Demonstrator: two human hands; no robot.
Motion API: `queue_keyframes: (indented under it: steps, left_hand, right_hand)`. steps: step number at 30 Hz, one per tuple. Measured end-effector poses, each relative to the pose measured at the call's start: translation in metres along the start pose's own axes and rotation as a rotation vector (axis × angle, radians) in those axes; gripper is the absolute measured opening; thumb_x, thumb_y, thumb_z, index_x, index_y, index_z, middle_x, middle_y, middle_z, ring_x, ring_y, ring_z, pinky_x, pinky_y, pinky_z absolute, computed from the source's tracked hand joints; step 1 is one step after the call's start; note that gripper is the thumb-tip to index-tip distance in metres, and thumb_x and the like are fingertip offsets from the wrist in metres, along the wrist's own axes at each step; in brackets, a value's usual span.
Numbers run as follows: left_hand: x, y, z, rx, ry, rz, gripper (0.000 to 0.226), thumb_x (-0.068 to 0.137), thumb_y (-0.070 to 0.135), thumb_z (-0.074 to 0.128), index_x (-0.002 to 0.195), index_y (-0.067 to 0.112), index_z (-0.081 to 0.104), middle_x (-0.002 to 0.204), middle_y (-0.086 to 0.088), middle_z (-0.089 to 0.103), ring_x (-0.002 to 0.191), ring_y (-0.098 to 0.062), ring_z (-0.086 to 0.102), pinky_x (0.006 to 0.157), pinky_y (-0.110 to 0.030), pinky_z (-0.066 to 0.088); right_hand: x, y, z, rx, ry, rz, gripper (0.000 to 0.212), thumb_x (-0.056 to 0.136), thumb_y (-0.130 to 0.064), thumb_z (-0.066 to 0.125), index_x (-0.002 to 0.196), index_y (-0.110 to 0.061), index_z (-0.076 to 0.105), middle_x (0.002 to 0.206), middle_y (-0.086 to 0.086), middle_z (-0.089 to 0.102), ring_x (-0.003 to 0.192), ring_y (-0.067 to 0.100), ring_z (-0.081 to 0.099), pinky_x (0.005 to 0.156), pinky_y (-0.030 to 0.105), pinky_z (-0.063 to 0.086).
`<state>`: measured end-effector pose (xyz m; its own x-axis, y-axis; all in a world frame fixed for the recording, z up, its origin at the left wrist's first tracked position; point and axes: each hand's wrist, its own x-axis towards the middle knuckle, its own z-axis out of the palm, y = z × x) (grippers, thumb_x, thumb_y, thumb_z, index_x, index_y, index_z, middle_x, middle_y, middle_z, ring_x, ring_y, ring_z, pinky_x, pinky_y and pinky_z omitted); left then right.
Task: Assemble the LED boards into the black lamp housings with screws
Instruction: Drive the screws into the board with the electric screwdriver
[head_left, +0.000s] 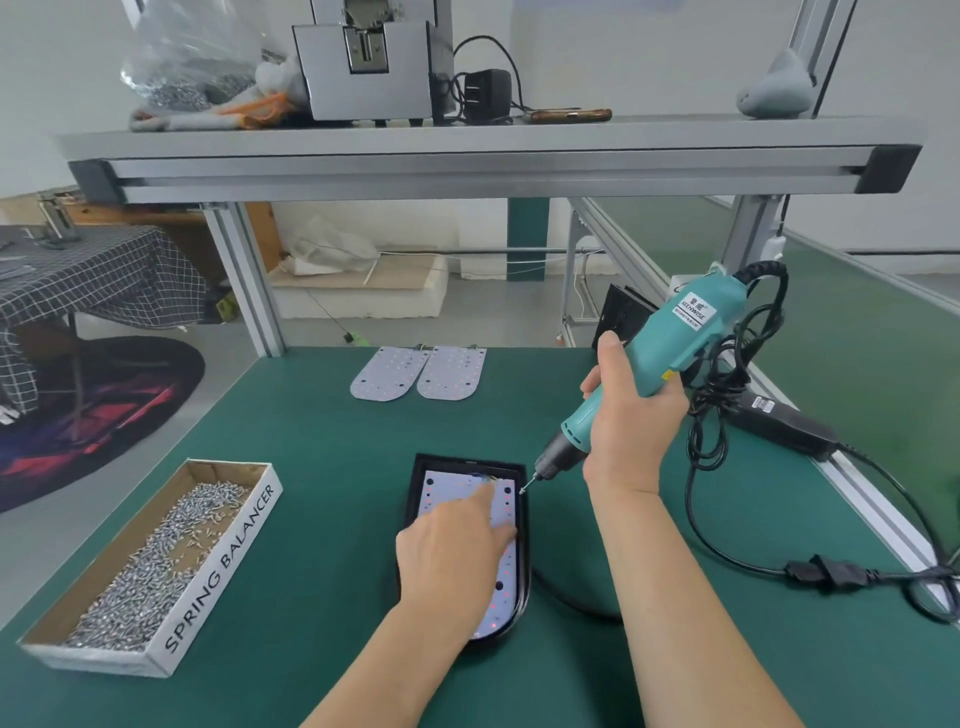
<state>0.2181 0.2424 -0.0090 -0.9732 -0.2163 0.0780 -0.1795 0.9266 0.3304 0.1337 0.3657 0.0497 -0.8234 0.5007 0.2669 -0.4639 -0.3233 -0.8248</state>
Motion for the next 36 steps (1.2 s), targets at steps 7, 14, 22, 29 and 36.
queue_keyframes:
  steps: [7, 14, 22, 29, 36]
  left_hand:
    - [0.007, -0.002, 0.003, 0.105, -0.03, 0.071, 0.024, 0.097, 0.044, 0.05, 0.09, 0.023, 0.04, 0.065, 0.004, 0.044, 0.071, -0.026, 0.049, 0.049, -0.029, 0.021]
    - [0.008, -0.003, 0.004, 0.127, -0.025, 0.109, 0.021, 0.099, 0.045, 0.048, 0.094, 0.026, 0.04, 0.072, 0.003, 0.048, 0.071, -0.026, 0.048, 0.058, -0.031, 0.03]
    - [0.008, -0.002, 0.004, 0.154, -0.052, 0.112, 0.02, 0.1, 0.044, 0.047, 0.102, 0.024, 0.047, 0.065, 0.003, 0.041, 0.071, -0.026, 0.048, 0.057, -0.031, 0.03]
    - [0.007, 0.0, 0.003, 0.177, -0.065, 0.125, 0.019, 0.101, 0.043, 0.046, 0.098, 0.024, 0.043, 0.073, 0.002, 0.049, 0.073, -0.026, 0.049, 0.061, -0.03, 0.032]
    - [0.008, 0.0, 0.006, 0.181, -0.049, 0.136, 0.02, 0.101, 0.041, 0.047, 0.095, 0.024, 0.04, 0.065, 0.004, 0.042, 0.071, -0.027, 0.049, 0.058, -0.03, 0.028]
  right_hand:
    - [-0.012, 0.016, 0.009, -0.158, -0.012, -0.11, 0.018, 0.078, -0.046, 0.074, 0.071, -0.034, 0.062, 0.063, 0.001, 0.062, 0.059, 0.025, 0.06, 0.061, 0.038, 0.054]
    - [-0.018, 0.034, 0.01, -0.273, -0.089, -0.157, 0.033, 0.081, -0.047, 0.073, 0.074, -0.018, 0.057, 0.065, 0.011, 0.062, 0.061, 0.035, 0.06, 0.062, 0.051, 0.054]
    - [-0.02, 0.038, 0.01, -0.296, -0.094, -0.159, 0.041, 0.08, -0.049, 0.072, 0.076, -0.012, 0.056, 0.066, 0.012, 0.061, 0.061, 0.035, 0.059, 0.06, 0.05, 0.053]
    - [-0.021, 0.04, 0.013, -0.333, -0.1, -0.172, 0.037, 0.079, -0.048, 0.072, 0.071, -0.017, 0.054, 0.061, 0.01, 0.06, 0.057, 0.033, 0.057, 0.057, 0.049, 0.053]
    - [-0.019, 0.04, 0.014, -0.299, -0.127, -0.113, 0.054, 0.075, -0.051, 0.07, 0.077, 0.0, 0.053, 0.067, 0.023, 0.058, 0.062, 0.04, 0.055, 0.057, 0.05, 0.051]
